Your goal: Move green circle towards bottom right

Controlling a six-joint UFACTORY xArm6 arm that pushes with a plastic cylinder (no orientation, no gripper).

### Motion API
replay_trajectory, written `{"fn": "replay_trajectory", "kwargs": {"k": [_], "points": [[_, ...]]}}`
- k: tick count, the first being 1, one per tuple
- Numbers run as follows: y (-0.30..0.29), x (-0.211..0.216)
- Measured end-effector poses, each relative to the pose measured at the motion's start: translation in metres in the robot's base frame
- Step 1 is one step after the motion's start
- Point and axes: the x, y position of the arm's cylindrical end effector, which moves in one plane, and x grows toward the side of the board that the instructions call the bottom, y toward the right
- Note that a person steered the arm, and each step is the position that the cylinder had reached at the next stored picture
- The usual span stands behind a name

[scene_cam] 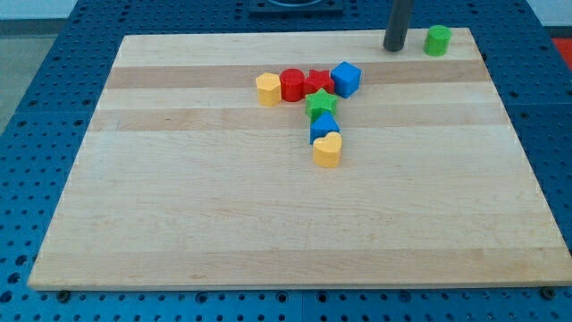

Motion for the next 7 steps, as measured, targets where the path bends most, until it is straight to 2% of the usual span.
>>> {"fn": "replay_trajectory", "kwargs": {"k": [4,5,7], "points": [[0.002,0.192],[-0.015,0.231],[-0.111,0.247]]}}
